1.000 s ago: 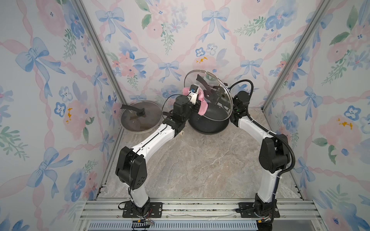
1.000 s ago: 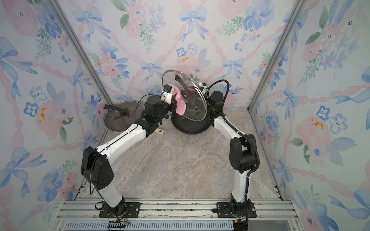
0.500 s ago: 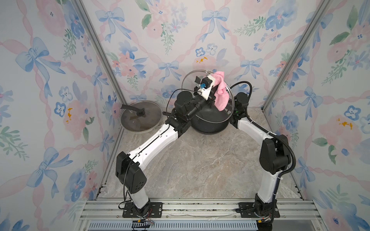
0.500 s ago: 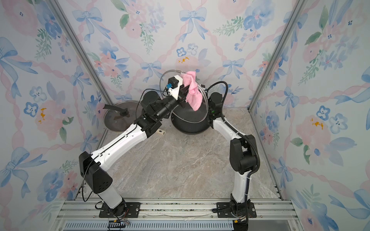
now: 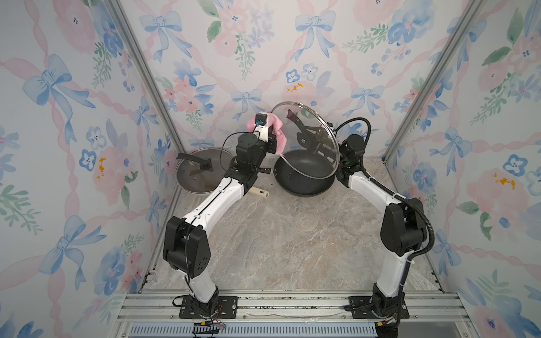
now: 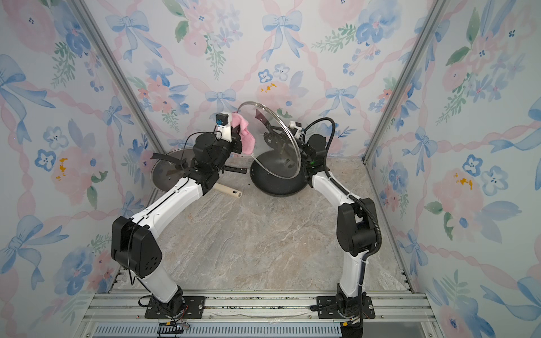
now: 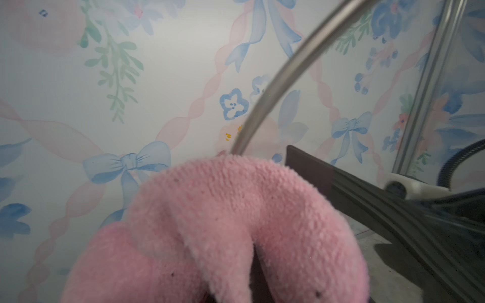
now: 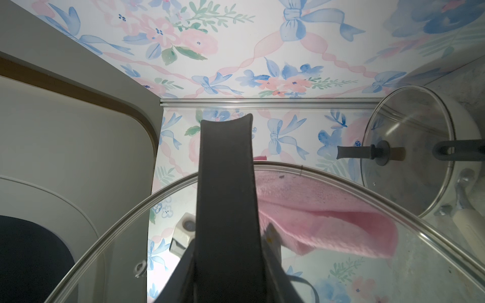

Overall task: Wipe the pot lid with a cloth
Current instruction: Wipe the pot lid.

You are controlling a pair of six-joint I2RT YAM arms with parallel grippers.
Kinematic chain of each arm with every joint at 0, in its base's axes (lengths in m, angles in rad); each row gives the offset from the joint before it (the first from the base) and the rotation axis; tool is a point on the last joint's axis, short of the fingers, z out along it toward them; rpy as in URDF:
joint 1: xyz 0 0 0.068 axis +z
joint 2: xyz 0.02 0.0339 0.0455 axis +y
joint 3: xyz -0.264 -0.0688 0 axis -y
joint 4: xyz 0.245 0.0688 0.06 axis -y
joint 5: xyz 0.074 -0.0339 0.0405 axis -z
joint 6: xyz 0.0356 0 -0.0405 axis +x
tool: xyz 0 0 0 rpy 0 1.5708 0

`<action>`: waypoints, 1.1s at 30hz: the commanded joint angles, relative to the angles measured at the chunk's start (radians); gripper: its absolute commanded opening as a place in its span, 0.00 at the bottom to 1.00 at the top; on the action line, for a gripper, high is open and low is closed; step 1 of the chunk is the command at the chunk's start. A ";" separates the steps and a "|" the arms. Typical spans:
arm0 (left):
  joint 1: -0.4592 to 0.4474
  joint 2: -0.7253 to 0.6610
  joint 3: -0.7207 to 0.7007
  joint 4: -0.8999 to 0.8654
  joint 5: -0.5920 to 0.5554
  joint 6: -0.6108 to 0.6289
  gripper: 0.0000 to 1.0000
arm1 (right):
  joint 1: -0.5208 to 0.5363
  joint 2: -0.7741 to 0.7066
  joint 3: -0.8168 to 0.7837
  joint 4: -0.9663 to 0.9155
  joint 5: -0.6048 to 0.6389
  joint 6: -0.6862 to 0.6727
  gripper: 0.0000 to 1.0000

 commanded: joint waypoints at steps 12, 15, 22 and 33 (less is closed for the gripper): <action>-0.254 -0.084 0.015 0.176 0.167 0.016 0.06 | 0.026 0.033 0.160 0.150 -0.010 0.062 0.00; -0.158 -0.089 -0.051 0.174 0.087 -0.017 0.06 | 0.026 0.019 0.158 0.153 -0.010 0.065 0.00; 0.017 -0.101 -0.168 0.113 -0.101 -0.032 0.06 | 0.023 0.001 0.157 0.155 -0.016 0.071 0.00; -0.298 -0.082 -0.084 0.105 0.146 0.000 0.06 | 0.026 0.028 0.171 0.150 -0.012 0.079 0.00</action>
